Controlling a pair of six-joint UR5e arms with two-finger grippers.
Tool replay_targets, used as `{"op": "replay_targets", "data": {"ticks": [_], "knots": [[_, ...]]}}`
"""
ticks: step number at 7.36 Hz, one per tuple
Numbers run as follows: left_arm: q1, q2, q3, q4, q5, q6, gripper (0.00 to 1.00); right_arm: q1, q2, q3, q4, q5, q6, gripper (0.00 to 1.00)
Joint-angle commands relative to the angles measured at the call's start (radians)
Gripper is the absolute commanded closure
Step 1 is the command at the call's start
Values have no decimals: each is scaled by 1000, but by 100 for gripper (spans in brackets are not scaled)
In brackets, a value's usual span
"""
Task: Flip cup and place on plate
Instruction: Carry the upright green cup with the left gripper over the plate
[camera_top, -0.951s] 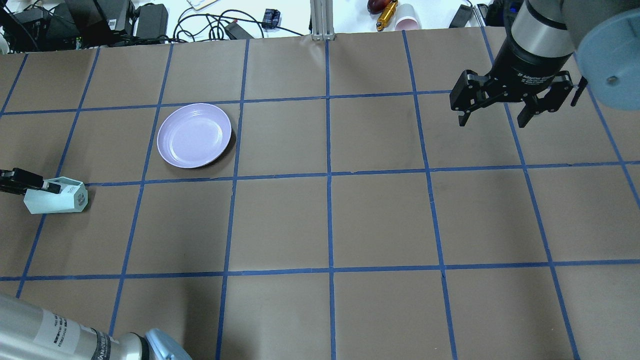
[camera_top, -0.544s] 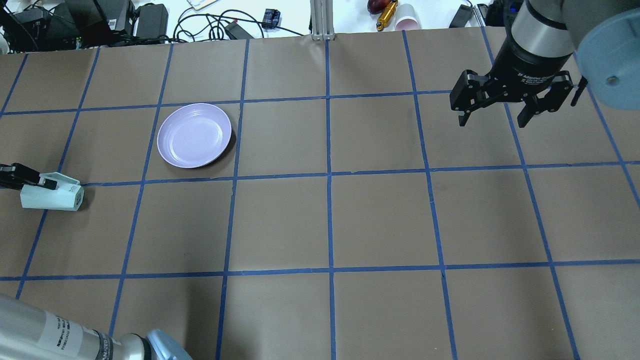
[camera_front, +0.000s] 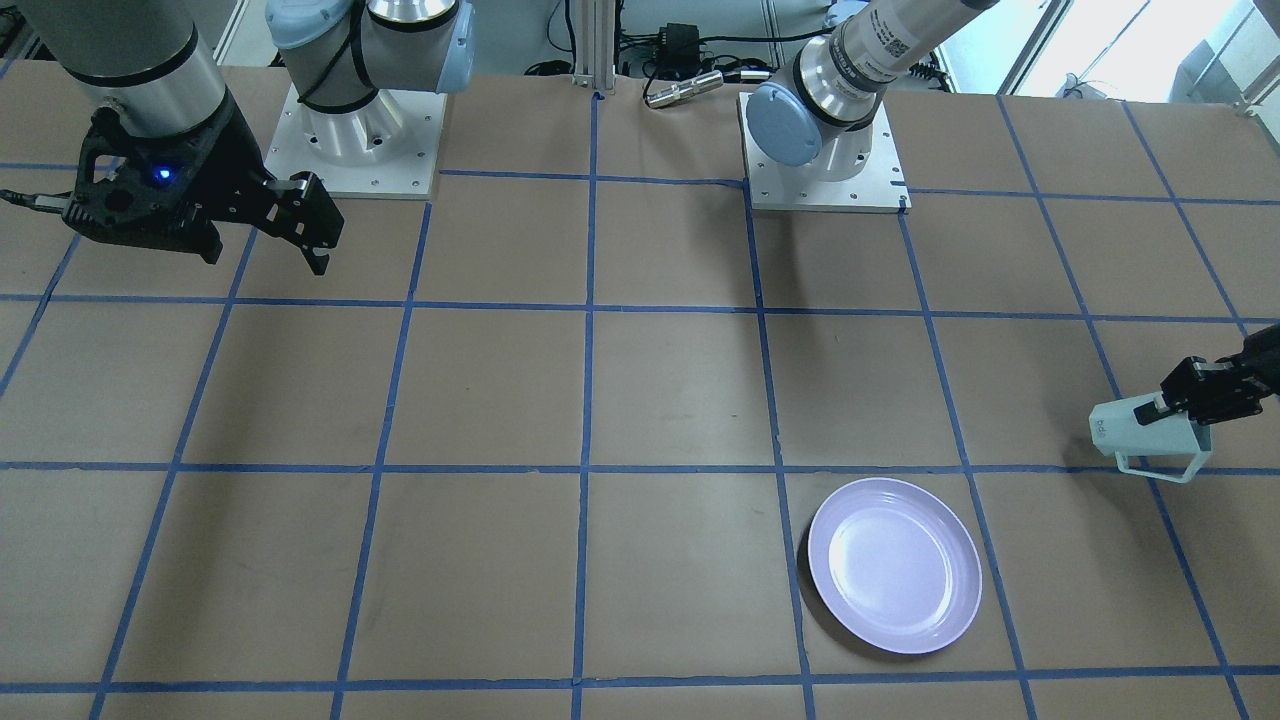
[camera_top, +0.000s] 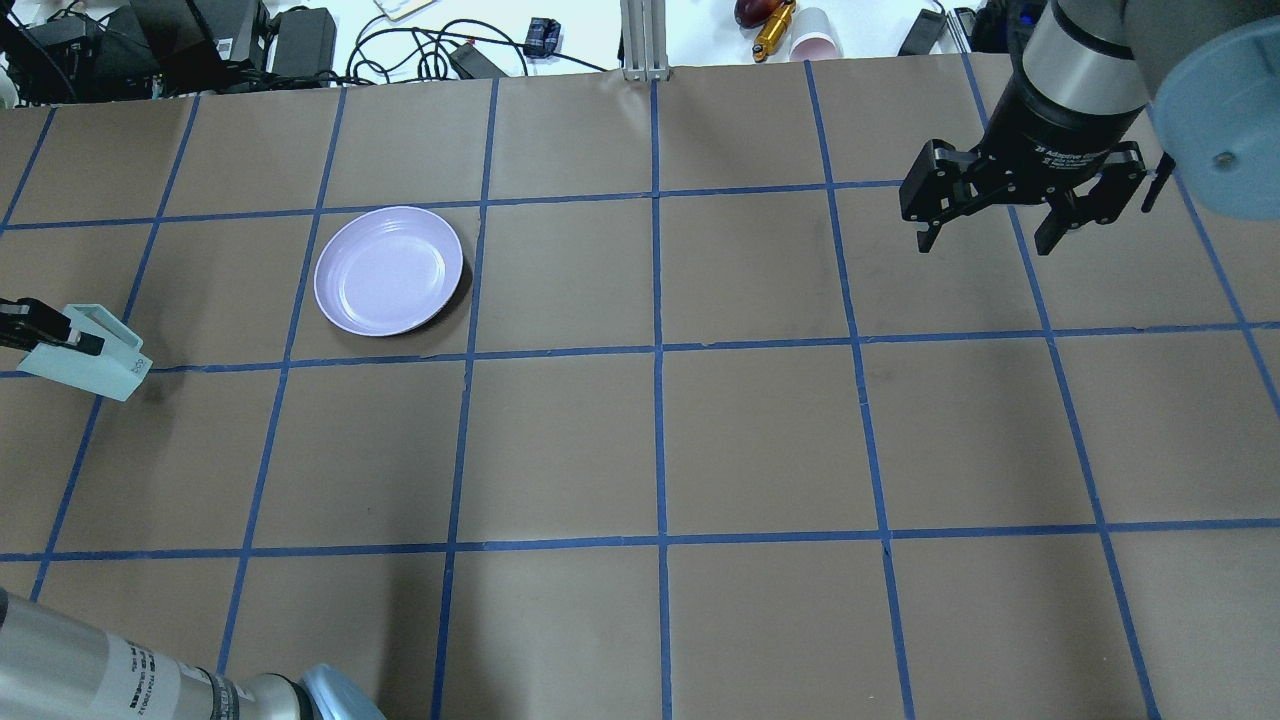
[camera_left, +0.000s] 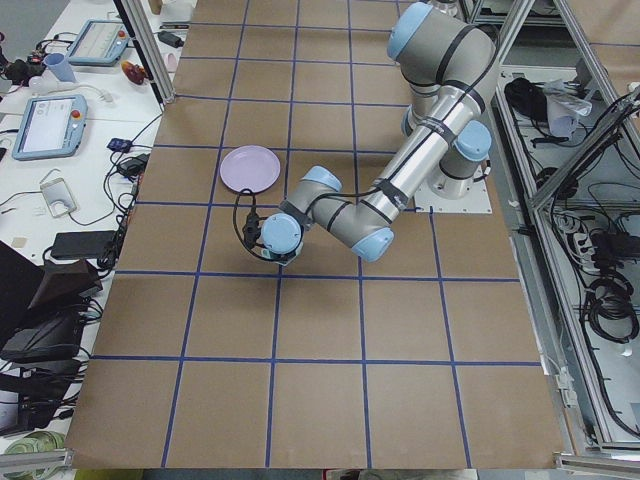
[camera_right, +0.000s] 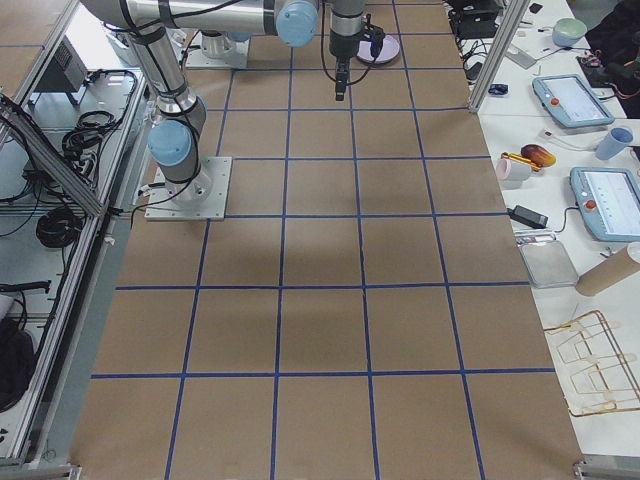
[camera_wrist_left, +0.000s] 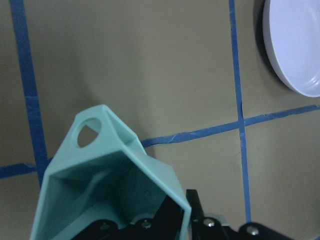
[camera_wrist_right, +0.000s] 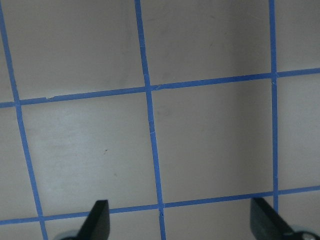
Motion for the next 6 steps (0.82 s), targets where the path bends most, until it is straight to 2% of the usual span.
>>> {"op": "replay_targets", "data": {"ticks": [1,2,3,4,6], "knots": [[-68,52,33,6,80,-64,100,0,0,0,0,0,0,0],[-146,77,82,12,147,-136,100,0,0,0,0,0,0,0],[-220,94,111,24,174,-219,100,0,0,0,0,0,0,0],[-295,103,113,92,179,-317,100,0,0,0,0,0,0,0],[-469,87,107,230,313,-492,100,0,0,0,0,3,0,0]]}}
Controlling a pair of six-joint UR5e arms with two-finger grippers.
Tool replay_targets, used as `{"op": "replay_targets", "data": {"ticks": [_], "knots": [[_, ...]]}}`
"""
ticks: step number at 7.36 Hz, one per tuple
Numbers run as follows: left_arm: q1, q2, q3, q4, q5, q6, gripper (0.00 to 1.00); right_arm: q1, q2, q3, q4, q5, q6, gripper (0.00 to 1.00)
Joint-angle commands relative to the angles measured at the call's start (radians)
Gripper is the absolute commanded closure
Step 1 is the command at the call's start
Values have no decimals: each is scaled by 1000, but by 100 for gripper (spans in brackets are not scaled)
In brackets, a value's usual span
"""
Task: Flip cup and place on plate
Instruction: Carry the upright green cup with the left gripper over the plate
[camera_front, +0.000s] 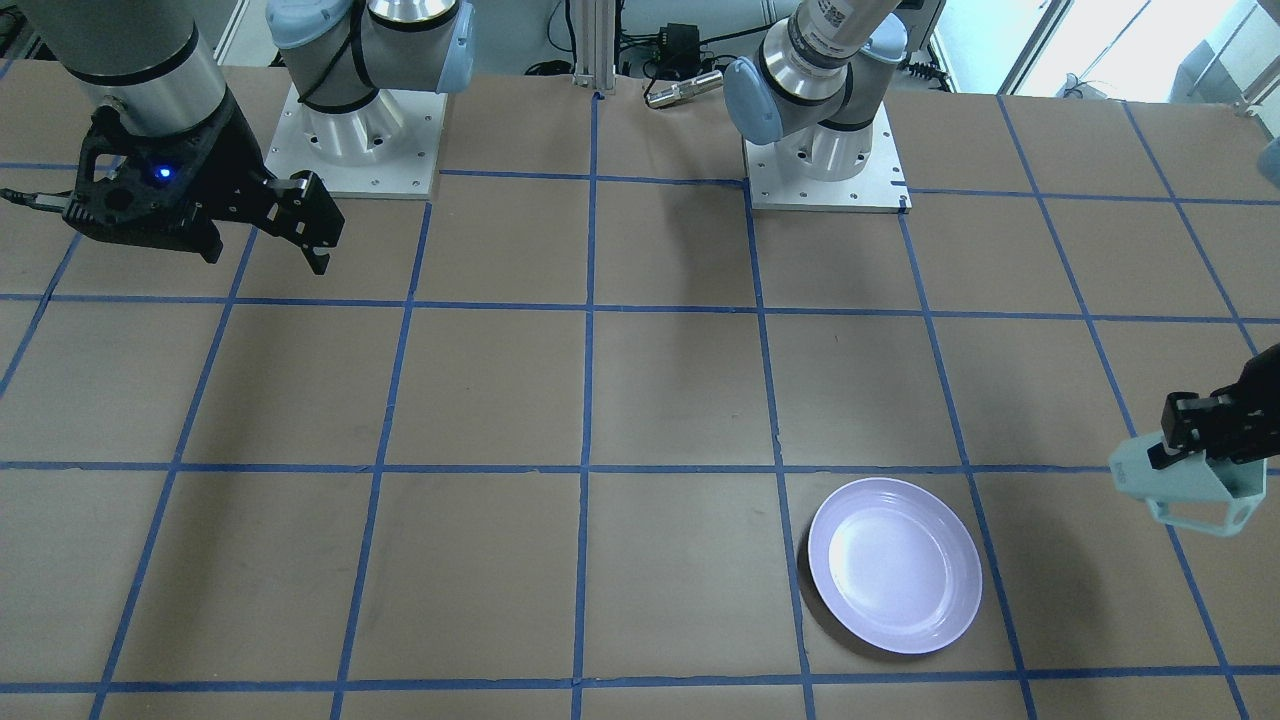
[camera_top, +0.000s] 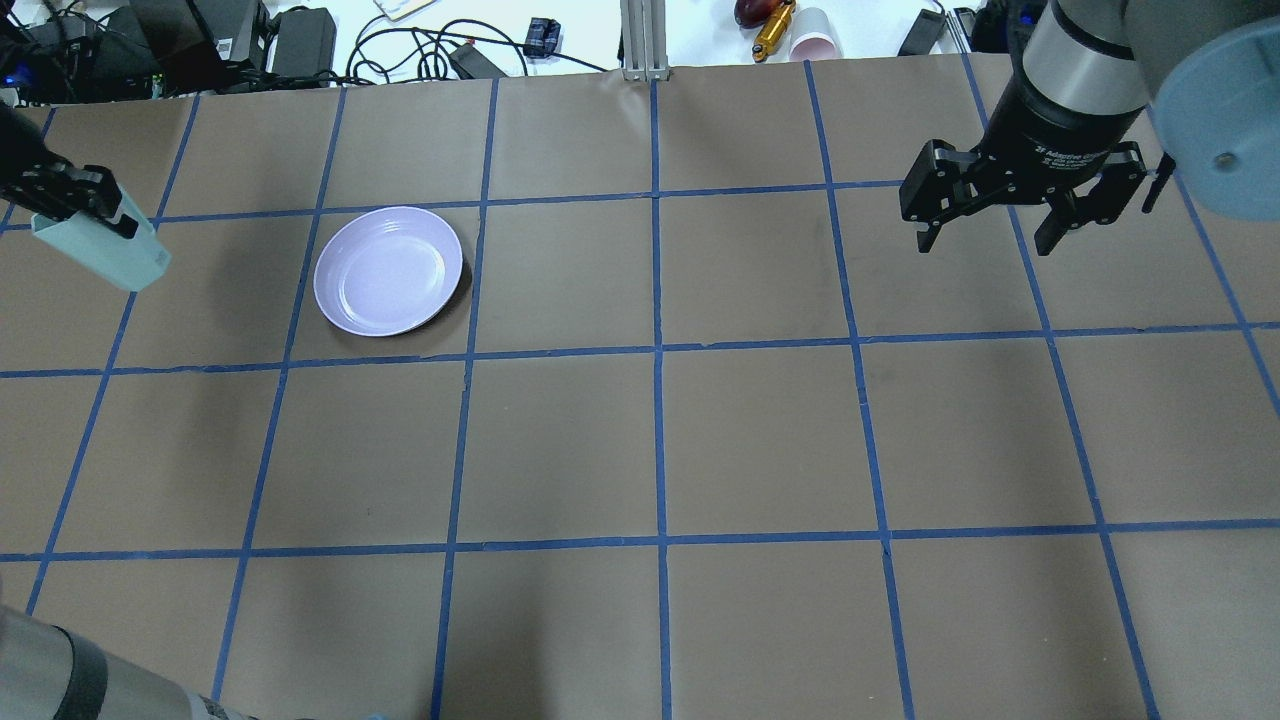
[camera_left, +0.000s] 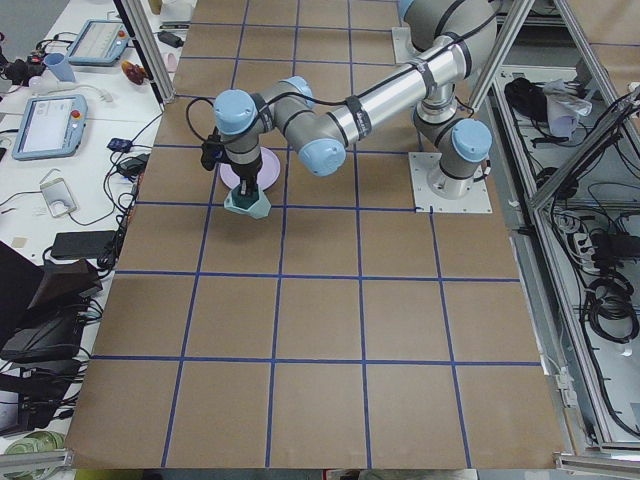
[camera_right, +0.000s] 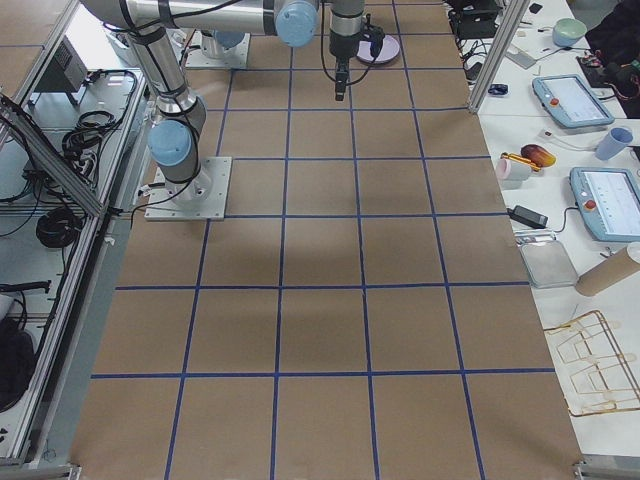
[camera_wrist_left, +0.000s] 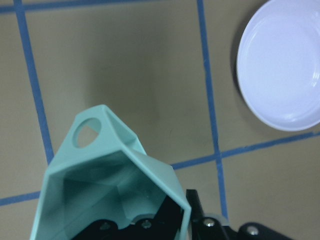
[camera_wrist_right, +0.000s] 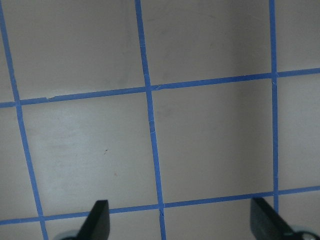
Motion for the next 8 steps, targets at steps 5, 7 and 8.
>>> {"op": "replay_targets", "data": {"ticks": [5,7,8], "knots": [[-327,-26,-50,170,94,-182,100,0,1,0,0,2,0,0],[-347,-49,-97,247,93,-134,100,0,0,0,0,0,0,0],[-347,-58,-122,278,93,-118,100,0,0,0,0,-1,0,0]]}}
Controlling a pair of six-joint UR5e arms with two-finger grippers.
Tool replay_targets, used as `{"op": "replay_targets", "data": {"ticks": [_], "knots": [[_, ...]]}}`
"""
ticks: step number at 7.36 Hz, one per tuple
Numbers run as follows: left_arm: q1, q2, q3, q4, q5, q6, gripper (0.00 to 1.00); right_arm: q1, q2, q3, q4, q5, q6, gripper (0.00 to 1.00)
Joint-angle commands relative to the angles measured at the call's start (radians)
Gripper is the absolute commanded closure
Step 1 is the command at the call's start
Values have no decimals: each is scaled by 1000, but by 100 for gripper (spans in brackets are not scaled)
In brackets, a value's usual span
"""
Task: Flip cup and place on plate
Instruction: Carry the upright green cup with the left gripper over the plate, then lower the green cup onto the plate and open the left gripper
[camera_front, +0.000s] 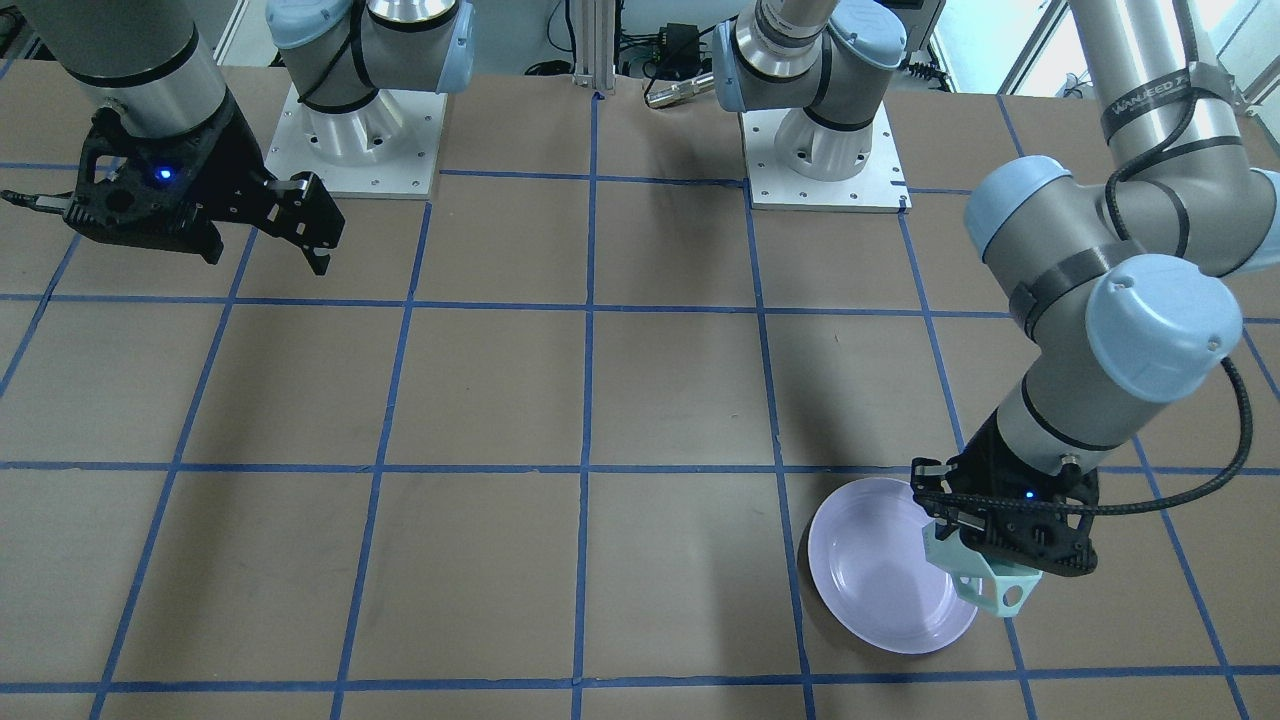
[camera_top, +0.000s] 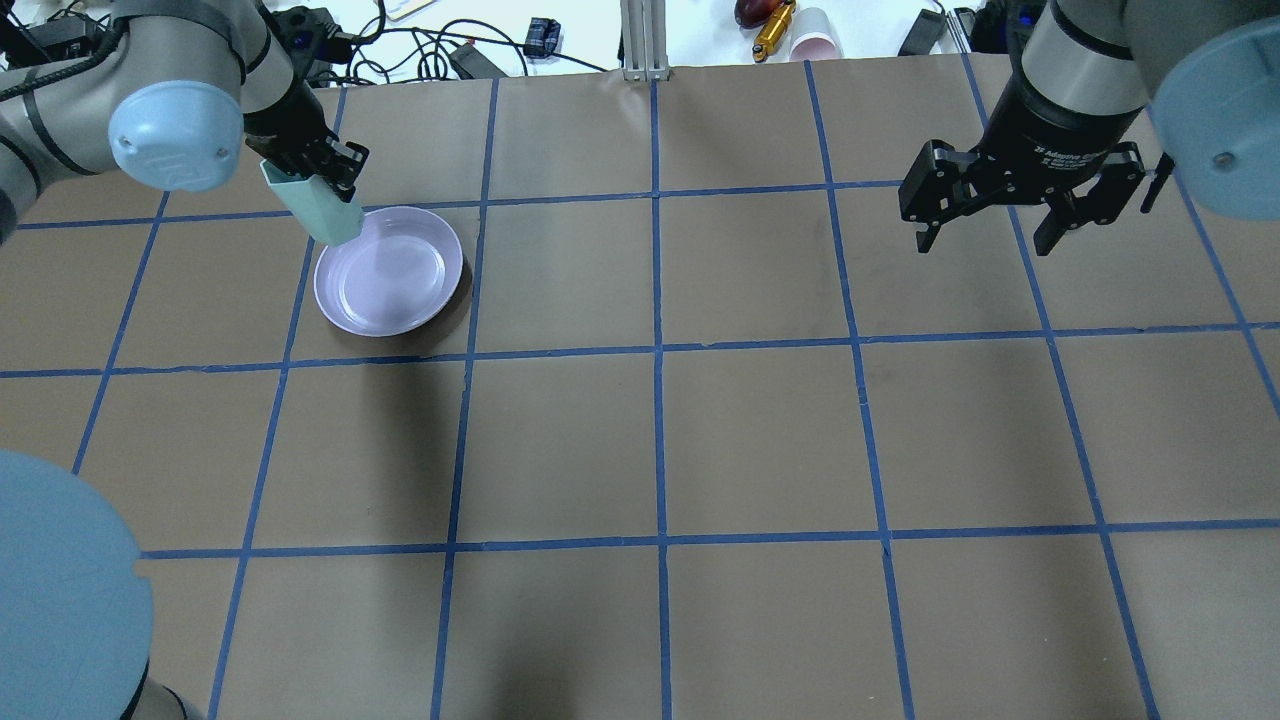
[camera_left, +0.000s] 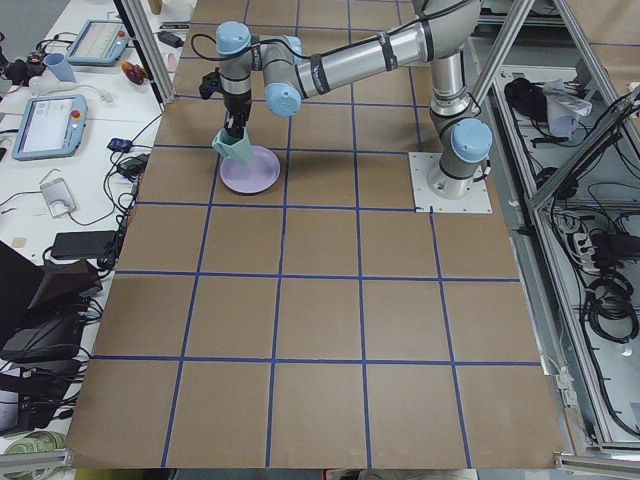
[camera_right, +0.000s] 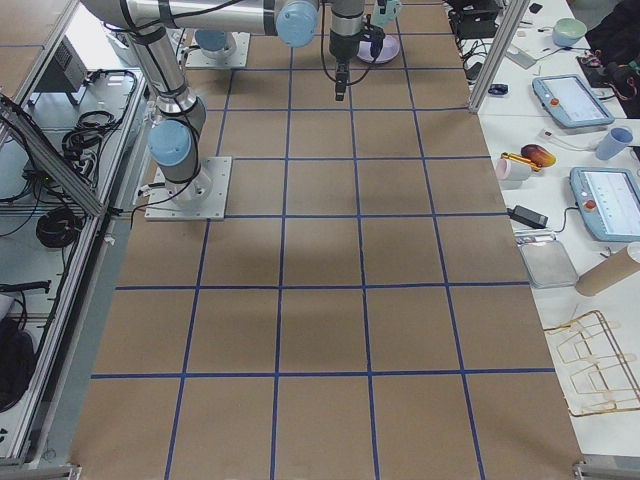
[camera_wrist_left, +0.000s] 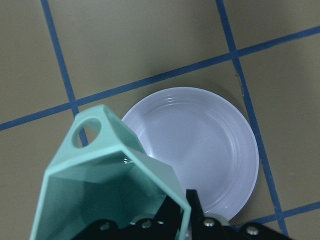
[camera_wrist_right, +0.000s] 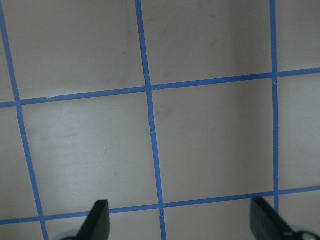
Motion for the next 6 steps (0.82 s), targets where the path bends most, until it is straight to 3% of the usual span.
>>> {"op": "replay_targets", "data": {"ticks": [1,6], "knots": [[-5,-21,-56,66,-2,26,100,0,-1,0,0,-1,0,0],[-7,-74,-77,115,-14,18,100,0,-1,0,0,-1,0,0]]}}
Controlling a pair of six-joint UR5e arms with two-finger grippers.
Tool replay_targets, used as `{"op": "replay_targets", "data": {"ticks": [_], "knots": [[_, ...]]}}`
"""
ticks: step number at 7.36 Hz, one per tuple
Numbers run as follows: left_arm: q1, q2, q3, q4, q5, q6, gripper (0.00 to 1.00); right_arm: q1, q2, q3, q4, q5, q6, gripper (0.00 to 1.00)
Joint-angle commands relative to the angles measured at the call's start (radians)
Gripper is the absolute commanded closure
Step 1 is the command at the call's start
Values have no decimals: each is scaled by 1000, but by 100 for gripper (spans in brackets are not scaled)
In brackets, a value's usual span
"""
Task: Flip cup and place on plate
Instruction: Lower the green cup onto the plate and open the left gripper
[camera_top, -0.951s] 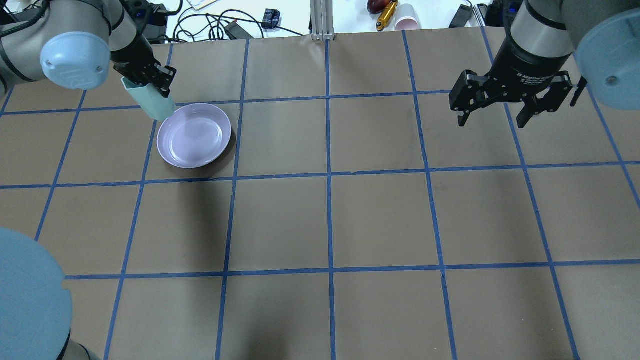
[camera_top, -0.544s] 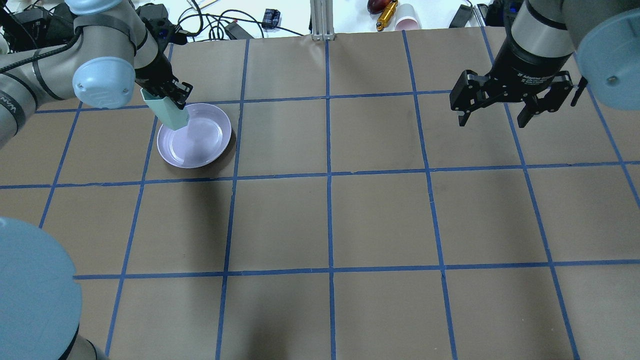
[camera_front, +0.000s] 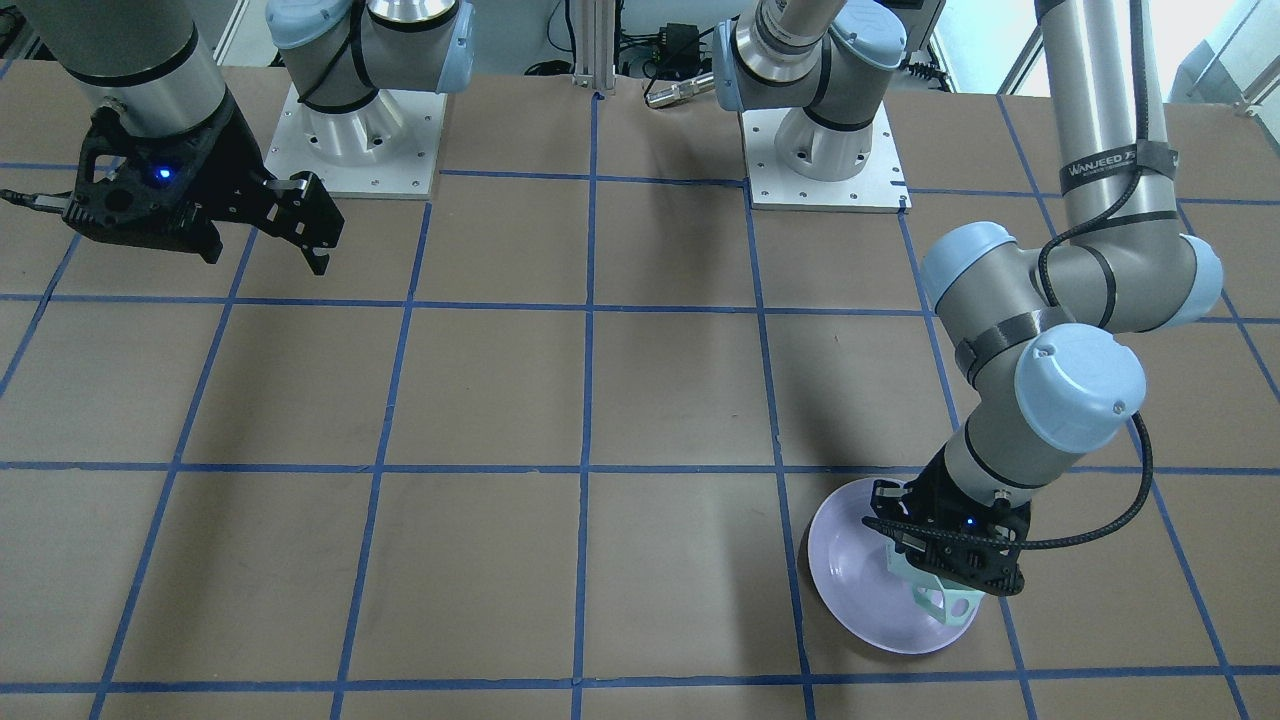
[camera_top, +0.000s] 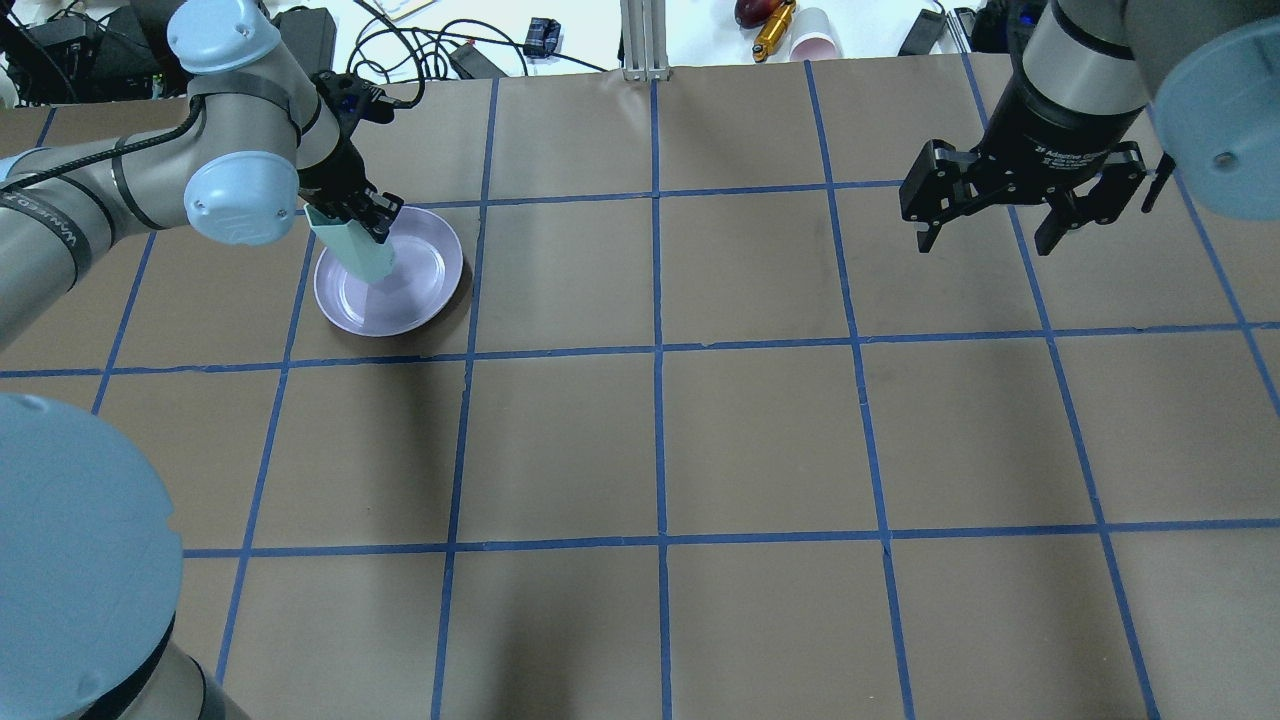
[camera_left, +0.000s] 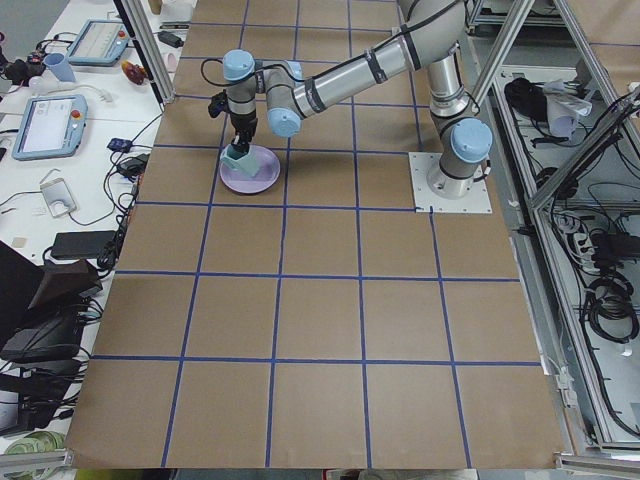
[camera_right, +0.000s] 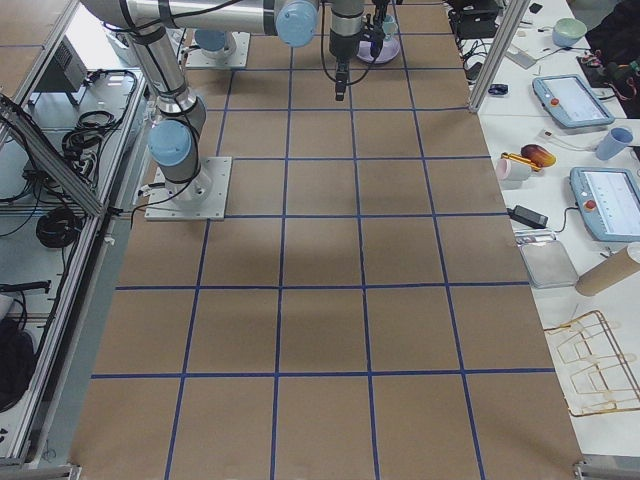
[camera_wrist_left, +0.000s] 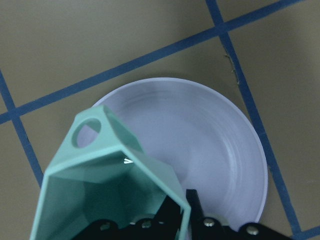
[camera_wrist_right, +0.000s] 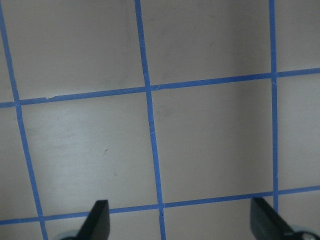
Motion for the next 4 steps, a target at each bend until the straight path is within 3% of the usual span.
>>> {"op": "replay_targets", "data": {"ticks": [1,2,3,4], "knots": [[-1,-9,-8,4,-1,0,100,0,0,0,0,0,0,0],[-1,-12,-16,4,-3,-7,100,0,0,0,0,0,0,0],[-1,-12,-18,6,-3,-10,73,0,0,0,0,0,0,0],[-1,-10,-18,0,-3,-14,12,0,0,0,0,0,0,0]]}}
